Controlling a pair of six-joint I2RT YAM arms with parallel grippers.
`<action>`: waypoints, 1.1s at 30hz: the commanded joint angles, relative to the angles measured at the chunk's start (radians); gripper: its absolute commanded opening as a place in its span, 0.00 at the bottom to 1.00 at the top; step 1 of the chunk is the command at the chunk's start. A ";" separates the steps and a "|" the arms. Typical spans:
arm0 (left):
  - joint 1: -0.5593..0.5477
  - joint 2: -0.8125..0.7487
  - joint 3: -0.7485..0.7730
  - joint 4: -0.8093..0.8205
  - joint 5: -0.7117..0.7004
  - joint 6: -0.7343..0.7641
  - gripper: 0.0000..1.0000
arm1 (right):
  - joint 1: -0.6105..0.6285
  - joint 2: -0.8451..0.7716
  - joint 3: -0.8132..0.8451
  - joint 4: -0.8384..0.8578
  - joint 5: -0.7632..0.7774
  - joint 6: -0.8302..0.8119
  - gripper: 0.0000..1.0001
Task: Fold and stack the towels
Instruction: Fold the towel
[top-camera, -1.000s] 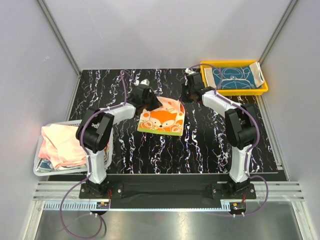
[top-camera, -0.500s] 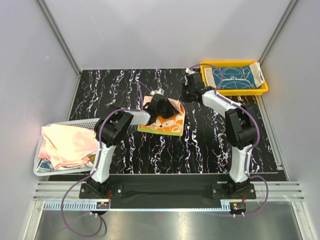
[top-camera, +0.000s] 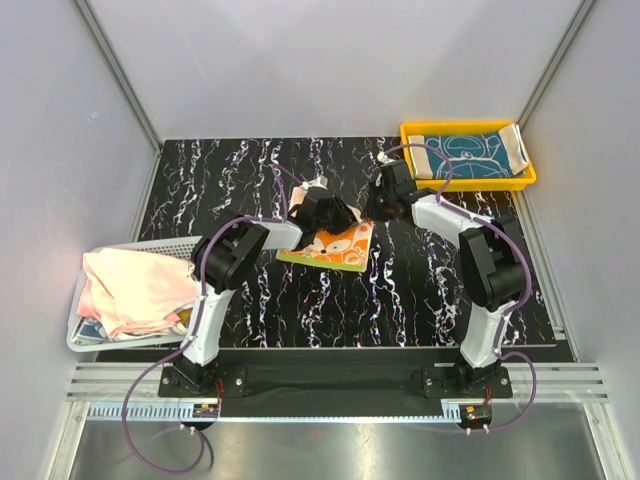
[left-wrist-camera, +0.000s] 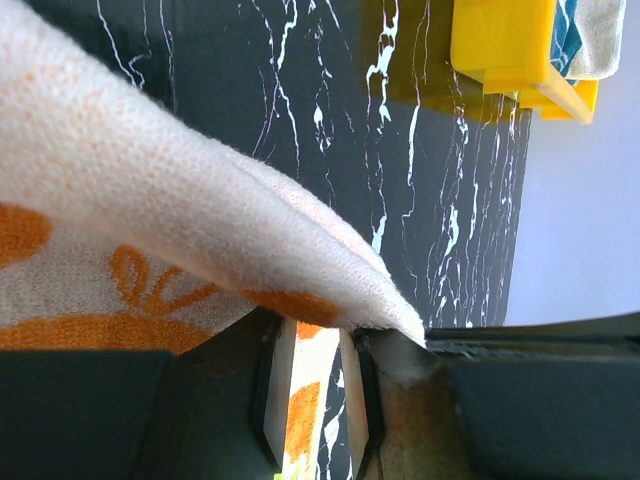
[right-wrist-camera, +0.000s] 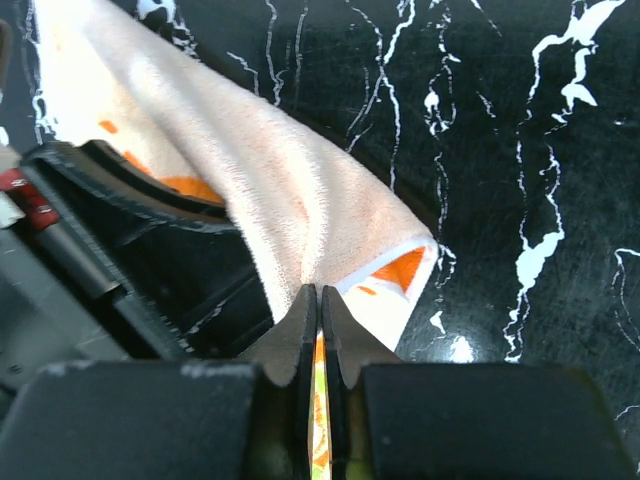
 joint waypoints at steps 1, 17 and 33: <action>-0.002 0.006 0.019 0.064 -0.016 -0.015 0.28 | 0.003 -0.078 0.000 0.044 -0.043 0.019 0.07; 0.030 -0.322 -0.307 0.075 -0.070 0.026 0.30 | 0.003 -0.092 0.023 0.018 -0.001 -0.019 0.10; 0.095 -0.488 -0.395 -0.517 -0.323 -0.007 0.20 | 0.091 -0.196 -0.084 0.033 0.016 -0.025 0.10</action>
